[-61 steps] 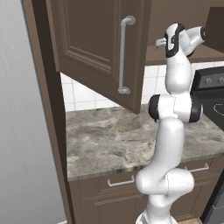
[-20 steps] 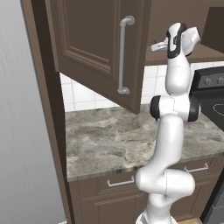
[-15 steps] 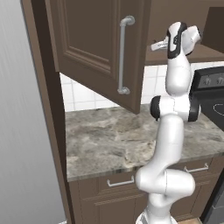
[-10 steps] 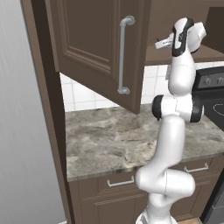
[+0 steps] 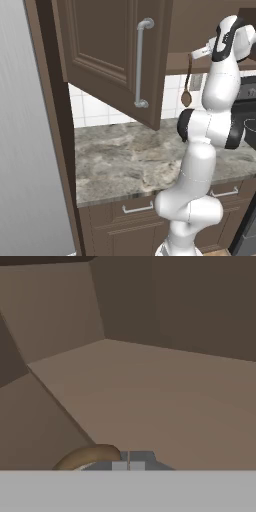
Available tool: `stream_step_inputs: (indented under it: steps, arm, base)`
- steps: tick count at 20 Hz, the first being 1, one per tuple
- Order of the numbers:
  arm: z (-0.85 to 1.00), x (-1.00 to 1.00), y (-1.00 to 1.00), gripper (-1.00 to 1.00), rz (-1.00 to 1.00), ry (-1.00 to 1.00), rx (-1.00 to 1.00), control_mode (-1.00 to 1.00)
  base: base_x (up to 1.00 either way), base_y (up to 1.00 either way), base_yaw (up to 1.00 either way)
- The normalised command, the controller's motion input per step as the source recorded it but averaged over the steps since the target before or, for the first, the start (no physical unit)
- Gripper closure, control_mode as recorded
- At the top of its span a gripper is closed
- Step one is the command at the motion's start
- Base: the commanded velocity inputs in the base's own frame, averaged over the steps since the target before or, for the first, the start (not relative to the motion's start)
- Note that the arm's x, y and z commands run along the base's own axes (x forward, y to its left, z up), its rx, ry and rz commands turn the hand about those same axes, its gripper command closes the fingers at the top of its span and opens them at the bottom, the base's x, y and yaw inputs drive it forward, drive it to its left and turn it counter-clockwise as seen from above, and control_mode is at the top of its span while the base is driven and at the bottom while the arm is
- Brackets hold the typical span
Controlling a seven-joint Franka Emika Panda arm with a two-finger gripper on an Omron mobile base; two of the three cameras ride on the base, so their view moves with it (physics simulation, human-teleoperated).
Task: Open the cabinet and move the ladle to the pot. Then close the cabinet.
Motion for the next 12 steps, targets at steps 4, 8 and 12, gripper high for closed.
stream_step_inputs:
  steps: [4, 8, 12]
  arm:
    - [-0.41, -1.0, 0.51, 1.0, -0.1, -0.17, 0.0, -1.0]
    - [-0.46, -1.0, 0.52, 1.0, -0.11, -0.18, 0.0, -1.0]
    - [-0.42, -1.0, 0.5, 1.0, -0.12, -0.18, 0.0, -1.0]
  base:
    - [0.0, 0.0, 0.0]
    - [0.0, 0.0, 0.0]
    - [0.0, 0.0, 0.0]
